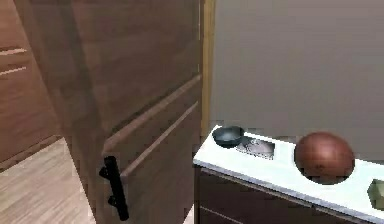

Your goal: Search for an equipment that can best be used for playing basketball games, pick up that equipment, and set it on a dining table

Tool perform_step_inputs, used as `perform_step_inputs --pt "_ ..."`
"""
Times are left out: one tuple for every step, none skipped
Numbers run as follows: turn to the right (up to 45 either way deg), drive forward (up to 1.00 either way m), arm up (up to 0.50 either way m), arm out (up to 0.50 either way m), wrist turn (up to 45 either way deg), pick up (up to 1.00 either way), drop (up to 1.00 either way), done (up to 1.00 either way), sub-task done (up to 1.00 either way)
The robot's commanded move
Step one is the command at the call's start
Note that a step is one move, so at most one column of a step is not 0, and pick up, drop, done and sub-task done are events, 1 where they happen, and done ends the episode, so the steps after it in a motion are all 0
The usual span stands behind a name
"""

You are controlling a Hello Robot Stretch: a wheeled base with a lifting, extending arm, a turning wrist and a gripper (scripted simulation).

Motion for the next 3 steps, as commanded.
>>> perform_step_inputs --pt "33.0 0.0 0.0 0.0 0.0 0.0 0.0 0.0 0.0" --pt "0.0 0.6 0.0 0.0 0.0 0.0 0.0 0.0 0.0" --pt "-45.0 0.0 0.0 0.0 0.0 0.0 0.0 0.0 0.0"
